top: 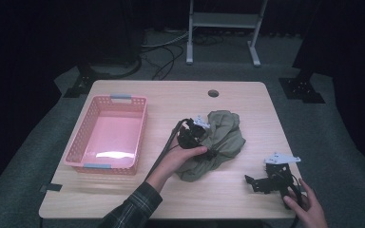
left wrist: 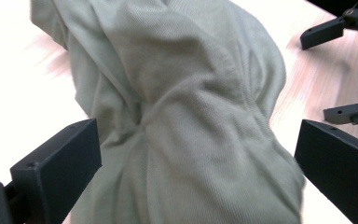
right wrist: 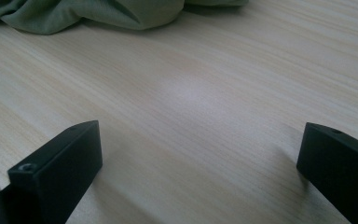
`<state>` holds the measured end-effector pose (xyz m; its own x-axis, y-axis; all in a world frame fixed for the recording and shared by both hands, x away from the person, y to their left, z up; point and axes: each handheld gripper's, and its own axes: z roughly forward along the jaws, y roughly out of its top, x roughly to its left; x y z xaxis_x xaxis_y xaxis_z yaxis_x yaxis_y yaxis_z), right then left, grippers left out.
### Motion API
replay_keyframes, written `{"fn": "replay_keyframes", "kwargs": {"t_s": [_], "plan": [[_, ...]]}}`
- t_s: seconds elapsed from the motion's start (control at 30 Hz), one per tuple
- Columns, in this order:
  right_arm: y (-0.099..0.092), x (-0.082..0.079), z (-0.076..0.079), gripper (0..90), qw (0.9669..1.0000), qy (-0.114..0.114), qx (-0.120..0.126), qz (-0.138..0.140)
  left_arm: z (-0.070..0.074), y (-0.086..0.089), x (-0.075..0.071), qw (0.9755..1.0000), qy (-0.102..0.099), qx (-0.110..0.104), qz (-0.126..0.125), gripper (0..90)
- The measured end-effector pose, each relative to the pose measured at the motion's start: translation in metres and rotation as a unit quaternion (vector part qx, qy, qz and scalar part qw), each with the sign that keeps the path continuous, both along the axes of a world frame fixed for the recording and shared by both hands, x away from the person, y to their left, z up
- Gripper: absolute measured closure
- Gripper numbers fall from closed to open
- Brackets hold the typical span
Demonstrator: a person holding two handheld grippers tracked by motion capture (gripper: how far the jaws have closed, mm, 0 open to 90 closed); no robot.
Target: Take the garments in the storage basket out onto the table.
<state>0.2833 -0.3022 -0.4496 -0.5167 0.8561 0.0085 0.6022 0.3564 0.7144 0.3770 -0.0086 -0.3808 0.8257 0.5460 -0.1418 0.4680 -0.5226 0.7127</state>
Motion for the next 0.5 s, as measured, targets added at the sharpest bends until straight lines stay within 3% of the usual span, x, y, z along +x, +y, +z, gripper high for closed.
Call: {"fn": "replay_keyframes", "kwargs": {"t_s": [0.1, 0.5], "plan": [[0.000, 0.000, 0.000, 0.0, 1.0000, 0.000, 0.000, 0.000, 0.006, 0.004, -0.003, 0.9999, -0.002, -0.012, -0.002, 0.0], [0.000, 0.000, 0.000, 0.0, 1.0000, 0.000, 0.000, 0.000, 0.021, 0.024, -0.019, 0.9994, -0.025, -0.023, -0.003, 0.0]]}}
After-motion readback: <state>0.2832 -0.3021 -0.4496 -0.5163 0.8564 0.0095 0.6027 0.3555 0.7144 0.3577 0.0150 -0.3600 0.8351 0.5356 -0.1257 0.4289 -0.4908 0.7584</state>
